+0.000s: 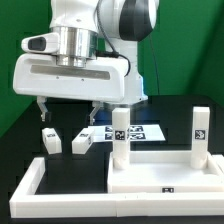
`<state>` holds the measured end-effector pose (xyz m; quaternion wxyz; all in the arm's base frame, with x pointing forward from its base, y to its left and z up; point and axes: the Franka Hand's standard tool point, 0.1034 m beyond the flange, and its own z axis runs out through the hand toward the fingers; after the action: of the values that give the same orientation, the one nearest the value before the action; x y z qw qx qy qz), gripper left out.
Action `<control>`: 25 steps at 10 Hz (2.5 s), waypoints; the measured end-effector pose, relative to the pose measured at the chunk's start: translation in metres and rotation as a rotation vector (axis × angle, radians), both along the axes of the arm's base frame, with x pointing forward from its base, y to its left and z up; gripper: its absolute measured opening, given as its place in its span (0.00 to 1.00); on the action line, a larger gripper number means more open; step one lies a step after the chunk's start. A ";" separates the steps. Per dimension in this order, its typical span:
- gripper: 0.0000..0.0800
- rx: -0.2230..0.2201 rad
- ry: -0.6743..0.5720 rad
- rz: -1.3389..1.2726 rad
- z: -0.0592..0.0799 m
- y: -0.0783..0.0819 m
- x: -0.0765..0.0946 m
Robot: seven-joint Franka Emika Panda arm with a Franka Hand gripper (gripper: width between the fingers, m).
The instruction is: Assemble desk
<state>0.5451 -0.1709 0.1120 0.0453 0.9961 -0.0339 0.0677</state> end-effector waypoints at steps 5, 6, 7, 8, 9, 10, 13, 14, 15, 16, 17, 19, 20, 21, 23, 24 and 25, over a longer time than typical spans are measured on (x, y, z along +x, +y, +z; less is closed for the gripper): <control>0.81 0.186 0.413 -0.132 -0.004 -0.014 -0.030; 0.81 0.210 0.482 -0.132 -0.005 -0.010 -0.035; 0.81 0.226 0.538 -0.140 -0.009 -0.008 -0.040; 0.81 0.251 0.624 -0.154 -0.017 -0.008 -0.052; 0.81 0.264 0.673 -0.158 -0.020 -0.007 -0.057; 0.81 0.266 0.688 -0.157 -0.023 -0.005 -0.058; 0.81 0.265 0.687 -0.157 -0.023 -0.006 -0.058; 0.81 0.270 0.692 -0.160 -0.027 -0.003 -0.061; 0.81 0.280 0.715 -0.166 -0.036 0.002 -0.073; 0.81 0.289 0.747 -0.185 -0.042 0.008 -0.083; 0.81 0.305 0.784 -0.210 -0.047 0.011 -0.089; 0.81 0.306 0.795 -0.214 -0.049 0.006 -0.086; 0.81 0.306 0.796 -0.213 -0.049 0.007 -0.086; 0.81 0.306 0.797 -0.214 -0.049 0.007 -0.086; 0.81 0.321 0.858 -0.268 -0.053 0.010 -0.095; 0.81 0.317 0.866 -0.268 -0.056 0.016 -0.095; 0.81 0.320 0.876 -0.272 -0.060 0.016 -0.099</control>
Offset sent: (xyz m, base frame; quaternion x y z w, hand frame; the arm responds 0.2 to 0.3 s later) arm -0.0119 0.0145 0.0011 0.0921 -0.3930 0.1385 0.9044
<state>0.4466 -0.1545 0.0519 -0.0901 0.9120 -0.1515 -0.3705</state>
